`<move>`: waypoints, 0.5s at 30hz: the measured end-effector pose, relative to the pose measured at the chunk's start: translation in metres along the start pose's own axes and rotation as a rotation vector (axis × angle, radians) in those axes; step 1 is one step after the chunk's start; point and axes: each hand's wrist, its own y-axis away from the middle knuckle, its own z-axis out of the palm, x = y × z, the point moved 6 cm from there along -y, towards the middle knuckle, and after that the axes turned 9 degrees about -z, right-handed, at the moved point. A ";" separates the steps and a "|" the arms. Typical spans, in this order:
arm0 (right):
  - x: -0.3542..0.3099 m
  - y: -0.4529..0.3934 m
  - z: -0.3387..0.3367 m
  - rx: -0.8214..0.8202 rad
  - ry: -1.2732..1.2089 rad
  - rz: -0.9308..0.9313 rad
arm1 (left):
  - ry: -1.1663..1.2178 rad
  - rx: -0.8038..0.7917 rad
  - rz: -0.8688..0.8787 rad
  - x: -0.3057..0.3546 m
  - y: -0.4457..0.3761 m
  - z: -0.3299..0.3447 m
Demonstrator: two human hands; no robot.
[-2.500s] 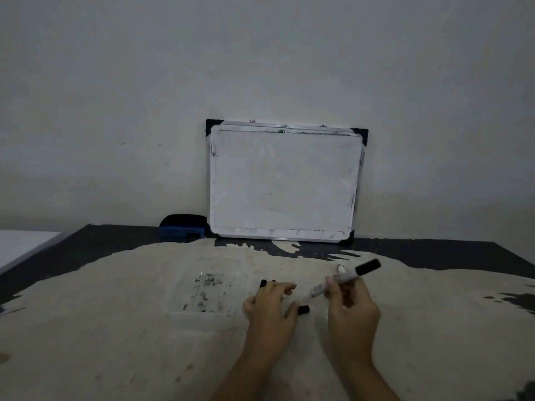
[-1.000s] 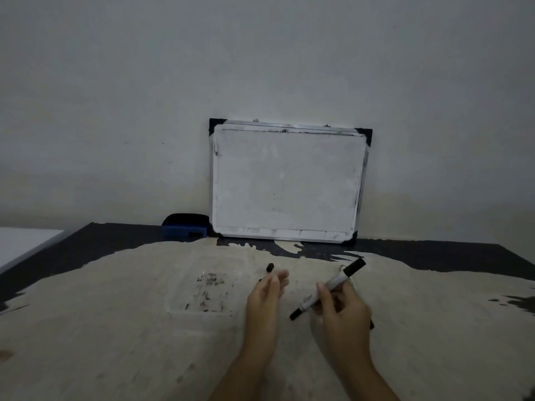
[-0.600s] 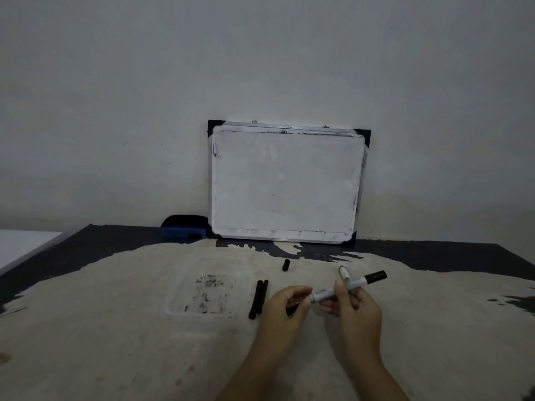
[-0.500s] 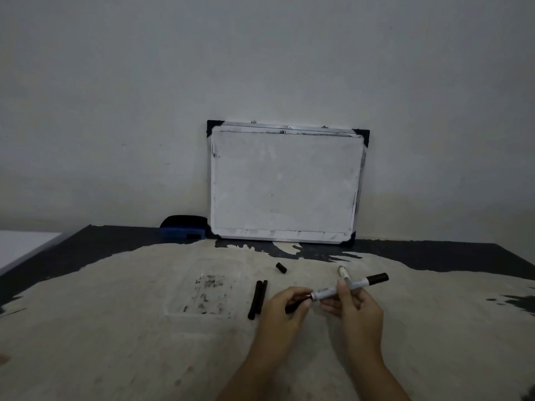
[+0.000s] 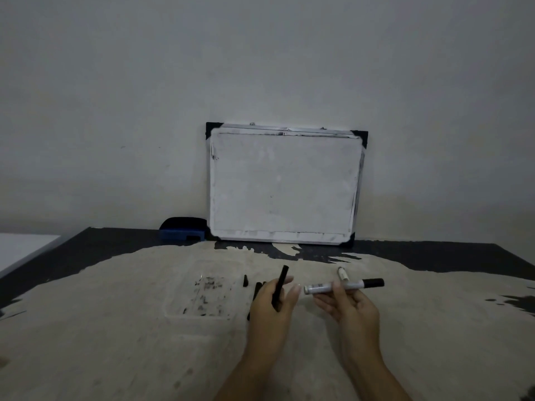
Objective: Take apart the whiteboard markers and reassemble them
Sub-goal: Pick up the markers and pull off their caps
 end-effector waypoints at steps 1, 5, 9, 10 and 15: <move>0.001 0.001 0.003 -0.032 -0.002 0.017 | 0.015 -0.017 0.004 0.002 0.001 0.001; 0.002 0.004 0.010 -0.086 -0.014 0.070 | 0.031 -0.017 0.009 0.004 0.001 0.001; 0.000 0.006 0.007 0.002 0.086 0.028 | 0.023 0.016 -0.018 0.002 0.002 -0.001; -0.002 0.006 0.003 0.052 0.192 -0.020 | 0.013 0.032 -0.022 0.002 0.002 -0.002; -0.023 0.009 0.005 0.054 0.695 -0.345 | -0.002 0.092 -0.054 0.003 0.002 -0.009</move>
